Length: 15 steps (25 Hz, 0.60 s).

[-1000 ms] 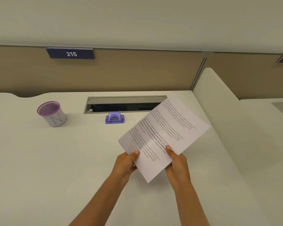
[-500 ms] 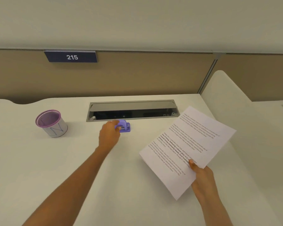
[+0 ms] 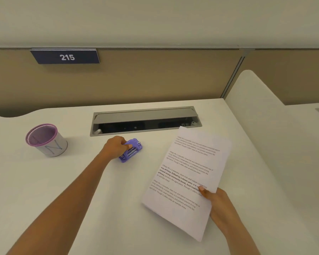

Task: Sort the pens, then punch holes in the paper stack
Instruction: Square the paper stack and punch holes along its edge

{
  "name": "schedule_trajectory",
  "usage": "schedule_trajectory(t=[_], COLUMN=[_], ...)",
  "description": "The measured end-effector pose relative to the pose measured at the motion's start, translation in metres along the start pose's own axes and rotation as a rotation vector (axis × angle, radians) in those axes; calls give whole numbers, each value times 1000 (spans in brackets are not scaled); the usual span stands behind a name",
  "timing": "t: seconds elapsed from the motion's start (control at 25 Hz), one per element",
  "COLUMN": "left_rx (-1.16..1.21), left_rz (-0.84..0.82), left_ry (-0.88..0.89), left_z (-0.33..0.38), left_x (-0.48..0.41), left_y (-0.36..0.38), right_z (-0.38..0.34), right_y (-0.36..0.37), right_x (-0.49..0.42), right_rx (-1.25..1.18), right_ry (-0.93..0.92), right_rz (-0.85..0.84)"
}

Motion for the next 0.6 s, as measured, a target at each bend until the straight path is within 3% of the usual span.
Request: schedule_trajectory(t=[0.28, 0.6], left_rx=[827, 1046], left_rz=[-210, -275], left_ry=[-100, -173], left_z=[-38, -50], left_x=[59, 94], left_y=[33, 59], right_z=[18, 9], right_y=[26, 35], right_x=[4, 17], right_rx=[17, 116], right_ry=[87, 78], right_rz=[-121, -157])
Point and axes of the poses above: each hand's wrist, its own x-axis away from the middle knuckle, its own y-axis out of the palm, z = x × y, the point moved 5 cm from there along -x, towards the middle knuckle, and after that the axes turned 8 degrees about -z, right-handed, at the moved point
